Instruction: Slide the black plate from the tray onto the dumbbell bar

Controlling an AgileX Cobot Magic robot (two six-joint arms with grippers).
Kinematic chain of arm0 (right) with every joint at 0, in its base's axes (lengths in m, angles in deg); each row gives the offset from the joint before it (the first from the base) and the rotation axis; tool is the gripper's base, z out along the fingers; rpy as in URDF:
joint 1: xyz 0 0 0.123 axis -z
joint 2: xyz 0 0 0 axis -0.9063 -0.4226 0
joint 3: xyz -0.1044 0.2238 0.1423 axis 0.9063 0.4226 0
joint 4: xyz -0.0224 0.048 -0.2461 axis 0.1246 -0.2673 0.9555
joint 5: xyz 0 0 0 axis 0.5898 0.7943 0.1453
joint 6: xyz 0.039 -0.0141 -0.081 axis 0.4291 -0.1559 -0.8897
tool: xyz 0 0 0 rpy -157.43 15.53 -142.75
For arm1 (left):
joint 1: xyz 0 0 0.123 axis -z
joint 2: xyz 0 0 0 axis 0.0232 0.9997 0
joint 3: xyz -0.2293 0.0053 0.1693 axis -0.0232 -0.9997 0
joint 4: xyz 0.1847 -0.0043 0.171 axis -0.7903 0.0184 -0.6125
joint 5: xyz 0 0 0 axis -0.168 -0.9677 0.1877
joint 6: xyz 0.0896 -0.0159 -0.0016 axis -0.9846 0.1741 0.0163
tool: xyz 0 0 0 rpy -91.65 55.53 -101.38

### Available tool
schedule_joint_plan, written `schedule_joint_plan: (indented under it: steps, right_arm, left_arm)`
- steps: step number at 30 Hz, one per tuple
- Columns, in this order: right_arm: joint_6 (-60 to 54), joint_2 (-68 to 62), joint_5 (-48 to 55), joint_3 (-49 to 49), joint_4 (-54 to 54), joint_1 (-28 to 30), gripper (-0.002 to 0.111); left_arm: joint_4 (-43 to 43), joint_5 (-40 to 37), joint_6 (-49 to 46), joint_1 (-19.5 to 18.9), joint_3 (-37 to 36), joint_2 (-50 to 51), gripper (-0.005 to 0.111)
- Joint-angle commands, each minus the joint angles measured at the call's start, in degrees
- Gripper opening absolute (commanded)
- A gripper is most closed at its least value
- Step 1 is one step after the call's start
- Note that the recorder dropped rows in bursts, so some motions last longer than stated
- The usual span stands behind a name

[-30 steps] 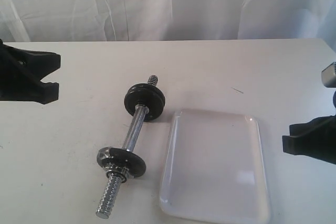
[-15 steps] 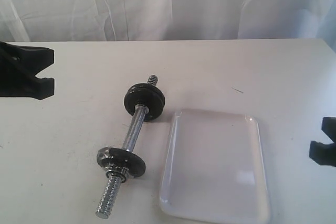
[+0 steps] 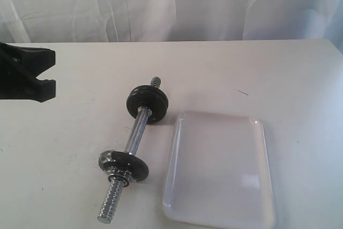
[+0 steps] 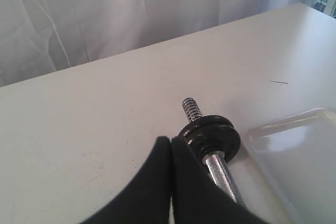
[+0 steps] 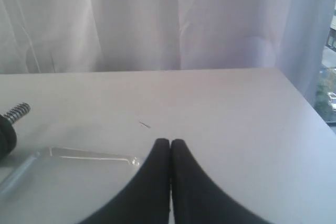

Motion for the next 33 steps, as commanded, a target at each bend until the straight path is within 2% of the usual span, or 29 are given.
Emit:
schedule_joint_plan:
  steps: [1, 17, 33]
  right_arm:
    - [10.4, 2.3, 5.6, 1.1, 10.1, 2.4, 0.0]
    - [14.8, 4.5, 7.1, 5.7, 16.9, 3.6, 0.0]
    - [14.8, 4.5, 4.8, 6.3, 16.9, 3.6, 0.0]
  left_arm:
    - [0.6, -0.3, -0.1, 0.1, -0.3, -0.5, 0.0]
    - [0.6, -0.3, -0.1, 0.1, -0.3, -0.5, 0.0]
    - [0.6, -0.3, -0.1, 0.1, -0.3, -0.5, 0.0]
